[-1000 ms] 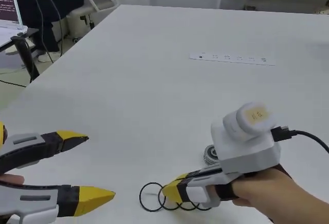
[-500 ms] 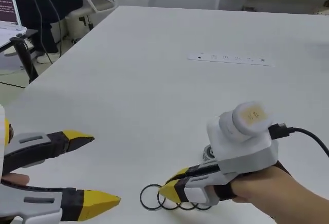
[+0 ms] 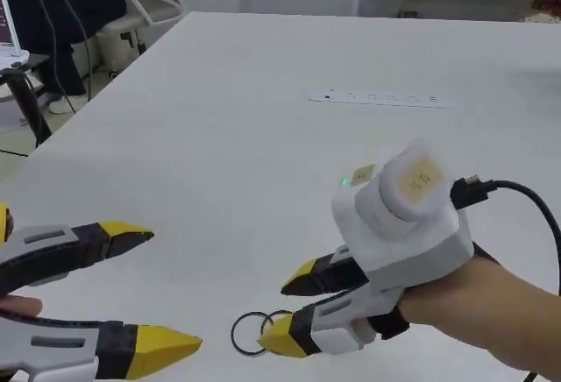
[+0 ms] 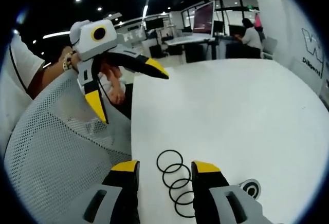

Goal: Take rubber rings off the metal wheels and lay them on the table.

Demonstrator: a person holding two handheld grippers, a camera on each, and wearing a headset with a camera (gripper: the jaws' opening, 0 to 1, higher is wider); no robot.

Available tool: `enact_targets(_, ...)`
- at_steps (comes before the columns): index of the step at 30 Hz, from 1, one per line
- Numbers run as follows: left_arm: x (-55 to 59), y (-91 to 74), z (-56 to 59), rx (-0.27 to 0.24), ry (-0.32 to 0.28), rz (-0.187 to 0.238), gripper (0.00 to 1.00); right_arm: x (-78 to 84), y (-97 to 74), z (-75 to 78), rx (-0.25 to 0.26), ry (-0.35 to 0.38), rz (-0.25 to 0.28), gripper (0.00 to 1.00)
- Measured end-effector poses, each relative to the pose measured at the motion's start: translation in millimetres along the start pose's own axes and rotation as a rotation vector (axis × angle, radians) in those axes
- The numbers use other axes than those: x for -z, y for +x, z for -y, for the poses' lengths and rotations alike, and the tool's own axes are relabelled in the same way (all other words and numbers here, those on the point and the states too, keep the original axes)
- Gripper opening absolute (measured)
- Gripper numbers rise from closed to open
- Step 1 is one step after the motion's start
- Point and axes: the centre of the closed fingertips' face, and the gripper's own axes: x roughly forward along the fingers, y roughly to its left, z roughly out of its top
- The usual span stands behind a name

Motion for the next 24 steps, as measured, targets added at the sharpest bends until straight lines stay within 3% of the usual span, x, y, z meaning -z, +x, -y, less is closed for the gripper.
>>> enact_targets(8, 1.1, 4.1, 4.9, 0.022, 0.003, -0.009, 0.77, -5.9, -27.1, 6.6, 0.032, -0.010, 0.027, 0.44)
enact_targets(15, 0.3, 7.0, 6.7, 0.038, 0.006, -0.013, 0.79, -0.7, -50.1, 11.6, 0.058, 0.017, 0.057, 0.55)
enact_targets(24, -3.9, 6.7, 8.5, 0.045, -0.002, -0.004, 0.83, 6.7, -92.0, 15.6, 0.107, 0.071, 0.149, 0.69)
